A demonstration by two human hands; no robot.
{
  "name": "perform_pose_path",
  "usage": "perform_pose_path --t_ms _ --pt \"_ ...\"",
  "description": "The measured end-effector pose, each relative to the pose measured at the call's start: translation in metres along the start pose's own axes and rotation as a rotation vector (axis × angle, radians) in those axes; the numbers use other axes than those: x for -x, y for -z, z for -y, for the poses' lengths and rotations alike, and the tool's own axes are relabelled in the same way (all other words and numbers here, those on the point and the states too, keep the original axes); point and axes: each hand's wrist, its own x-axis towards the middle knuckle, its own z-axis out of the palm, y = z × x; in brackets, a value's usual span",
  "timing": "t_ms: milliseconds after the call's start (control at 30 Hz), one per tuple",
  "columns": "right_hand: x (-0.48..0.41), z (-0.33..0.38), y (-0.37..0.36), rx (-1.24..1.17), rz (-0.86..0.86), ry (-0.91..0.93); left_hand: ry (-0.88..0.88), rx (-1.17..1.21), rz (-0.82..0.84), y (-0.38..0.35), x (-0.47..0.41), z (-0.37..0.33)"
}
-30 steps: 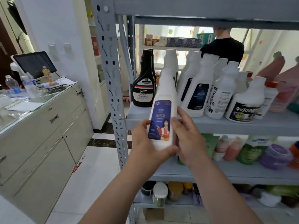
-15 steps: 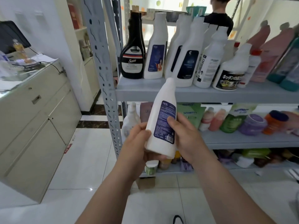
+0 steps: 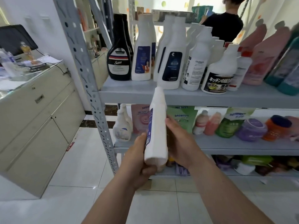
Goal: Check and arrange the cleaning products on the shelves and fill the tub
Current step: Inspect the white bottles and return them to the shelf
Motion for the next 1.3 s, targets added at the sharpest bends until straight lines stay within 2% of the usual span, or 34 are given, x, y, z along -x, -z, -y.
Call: perform_pose_path --t_ms 100,200,367,433,533,600,667,733,833,933,1067,1167,1233,1300 --pt "0.002 0.007 0.026 -0.002 -0.056 0.054 0.026 0.011 0.133 -0.021 0.001 0.004" --pt "0.003 0.015 0.044 0.123 -0.142 0.128 0.026 -0.057 0.149 -0.033 0.002 0.005" --pt "0.008 0.024 0.055 0.338 -0.205 0.231 -0.162 -0.398 -0.025 -0.035 -0.005 0.004" --pt "0.009 0.029 0.056 0.388 -0.177 0.257 -0.244 -0.472 -0.115 -0.034 -0.008 0.006" --pt "0.009 0.034 0.055 0.270 -0.080 0.219 -0.292 -0.486 -0.241 -0.032 -0.014 0.013" --pt "0.007 0.037 0.052 0.124 -0.029 0.176 -0.231 -0.397 -0.271 -0.033 -0.016 0.016" --pt "0.005 0.035 0.047 0.053 0.016 0.138 -0.082 -0.202 -0.203 -0.032 -0.013 0.015" --pt "0.003 0.029 0.038 0.016 0.067 0.066 0.009 -0.075 -0.052 -0.030 -0.011 0.017" --pt "0.002 0.019 0.030 -0.042 0.143 0.013 0.055 -0.055 0.083 -0.024 -0.007 0.016" --pt "-0.003 0.014 0.033 0.033 0.082 0.104 0.056 -0.061 0.153 -0.020 -0.005 0.006" --pt "-0.002 0.010 0.023 0.242 -0.091 0.220 0.022 -0.179 0.012 -0.010 0.001 -0.007" --pt "0.001 0.009 0.014 0.357 -0.179 0.262 -0.125 -0.375 -0.102 -0.001 -0.001 -0.006" --pt "0.002 0.012 0.010 0.267 -0.136 0.249 -0.163 -0.395 -0.188 0.004 -0.004 -0.004" --pt "0.004 0.016 0.006 0.144 -0.064 0.223 -0.093 -0.195 -0.210 0.007 -0.006 -0.001"
